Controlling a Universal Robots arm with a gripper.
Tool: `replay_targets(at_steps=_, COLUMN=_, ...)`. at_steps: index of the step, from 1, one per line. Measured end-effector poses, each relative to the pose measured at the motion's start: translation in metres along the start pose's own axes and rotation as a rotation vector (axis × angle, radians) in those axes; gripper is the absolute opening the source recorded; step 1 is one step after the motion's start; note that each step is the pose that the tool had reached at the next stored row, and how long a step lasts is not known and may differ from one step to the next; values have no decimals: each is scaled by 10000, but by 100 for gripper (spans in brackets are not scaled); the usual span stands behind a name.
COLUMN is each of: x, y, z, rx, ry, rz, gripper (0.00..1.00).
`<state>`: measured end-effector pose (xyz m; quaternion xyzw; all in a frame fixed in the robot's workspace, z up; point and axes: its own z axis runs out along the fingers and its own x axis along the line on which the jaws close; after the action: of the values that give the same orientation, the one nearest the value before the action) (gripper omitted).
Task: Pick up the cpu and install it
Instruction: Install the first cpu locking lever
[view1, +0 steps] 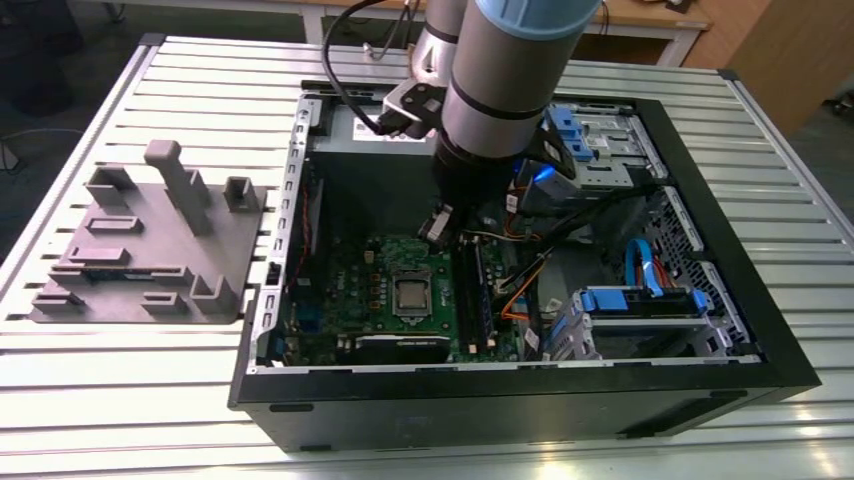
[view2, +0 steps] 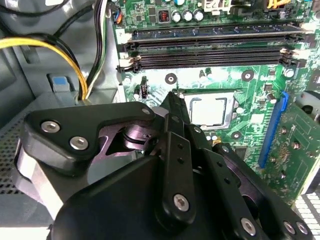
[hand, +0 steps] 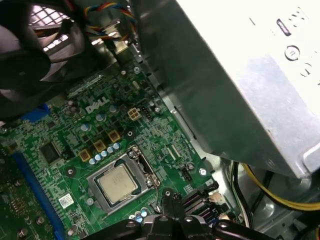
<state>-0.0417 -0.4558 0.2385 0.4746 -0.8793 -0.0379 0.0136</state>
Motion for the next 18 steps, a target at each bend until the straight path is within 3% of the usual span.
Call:
replay_targets(at_steps=6, x=38, y=-14, z=-1, rx=-3, ry=15, rz=-201, gripper=10)
replay_targets(at_steps=7, x=45, y=-19, z=-1, rx=-8, ry=47, rz=-594, gripper=10)
replay_targets(at_steps=10, x=46, y=-20, z=7, rx=-13, ry=82, rz=-1050, gripper=10)
replay_targets(at_steps=15, x=54, y=-26, z=22, rx=-19, ry=124, rz=-1546, gripper=10)
replay_targets(at_steps=18, x=72, y=-38, z=21, rx=-20, ry=129, rz=-1617, gripper=10)
